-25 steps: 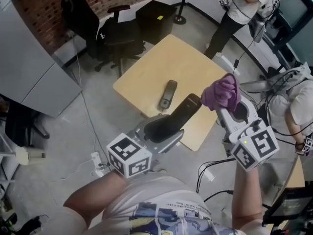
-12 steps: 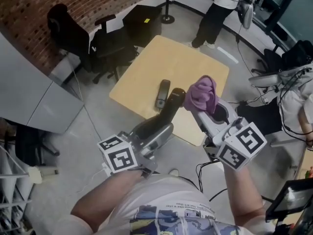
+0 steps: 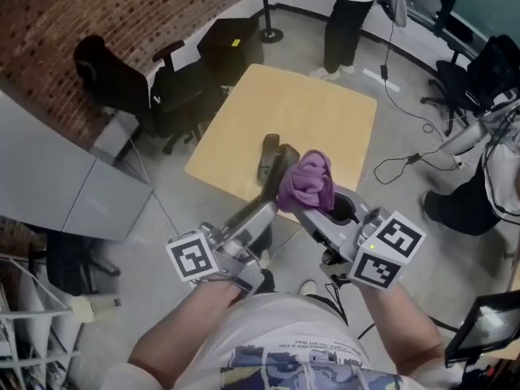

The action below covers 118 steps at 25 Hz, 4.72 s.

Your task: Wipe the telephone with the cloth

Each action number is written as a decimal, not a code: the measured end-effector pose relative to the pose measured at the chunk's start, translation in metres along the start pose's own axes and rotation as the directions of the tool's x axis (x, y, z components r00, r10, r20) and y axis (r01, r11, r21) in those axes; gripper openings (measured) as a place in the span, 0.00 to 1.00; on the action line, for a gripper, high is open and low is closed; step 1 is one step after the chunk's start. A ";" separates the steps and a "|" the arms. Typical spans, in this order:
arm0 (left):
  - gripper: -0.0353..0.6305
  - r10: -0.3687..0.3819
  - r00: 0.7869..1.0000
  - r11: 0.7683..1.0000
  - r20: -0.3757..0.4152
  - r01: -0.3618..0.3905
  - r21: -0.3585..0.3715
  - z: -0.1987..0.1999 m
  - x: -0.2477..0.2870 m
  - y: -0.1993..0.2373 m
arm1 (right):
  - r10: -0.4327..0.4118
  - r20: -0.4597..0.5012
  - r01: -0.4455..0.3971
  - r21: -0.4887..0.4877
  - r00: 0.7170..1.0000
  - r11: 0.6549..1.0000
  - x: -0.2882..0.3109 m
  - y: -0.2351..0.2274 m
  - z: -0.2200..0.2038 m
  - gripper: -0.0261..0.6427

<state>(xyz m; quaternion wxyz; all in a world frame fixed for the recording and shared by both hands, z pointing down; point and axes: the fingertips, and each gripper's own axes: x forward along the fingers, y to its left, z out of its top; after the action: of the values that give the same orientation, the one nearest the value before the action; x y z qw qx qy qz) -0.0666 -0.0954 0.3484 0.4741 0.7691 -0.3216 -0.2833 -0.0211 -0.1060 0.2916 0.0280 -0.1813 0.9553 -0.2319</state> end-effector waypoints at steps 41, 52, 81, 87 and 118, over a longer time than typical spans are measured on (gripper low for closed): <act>0.44 -0.102 0.993 0.988 0.054 0.107 -0.110 -0.018 0.007 -0.031 | 0.109 0.035 -0.113 0.137 0.993 0.984 -0.039 0.023 -0.032 0.22; 0.43 -0.143 0.985 0.977 0.098 0.156 -0.145 -0.012 0.006 -0.034 | 0.145 -0.022 -0.140 0.155 0.989 0.978 -0.049 0.033 -0.059 0.22; 0.43 -0.182 0.977 0.971 0.110 0.196 -0.138 -0.002 0.015 -0.039 | 0.138 -0.014 -0.135 0.136 0.990 0.981 -0.036 0.027 -0.044 0.22; 0.43 -0.179 0.978 0.970 0.108 0.194 -0.148 -0.001 0.018 -0.031 | 0.166 -0.065 -0.156 0.139 0.984 0.978 -0.042 0.036 -0.060 0.22; 0.43 -0.195 0.970 0.957 0.148 0.221 -0.188 0.019 0.010 -0.025 | 0.232 -0.100 -0.232 0.014 0.968 0.973 -0.032 0.059 -0.051 0.22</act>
<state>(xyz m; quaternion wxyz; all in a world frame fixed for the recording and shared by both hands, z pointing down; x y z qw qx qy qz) -0.0686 -0.1047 0.3169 0.4960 0.7266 -0.2379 -0.4116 -0.0176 -0.0237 0.3091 0.0068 -0.0565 0.9698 -0.2372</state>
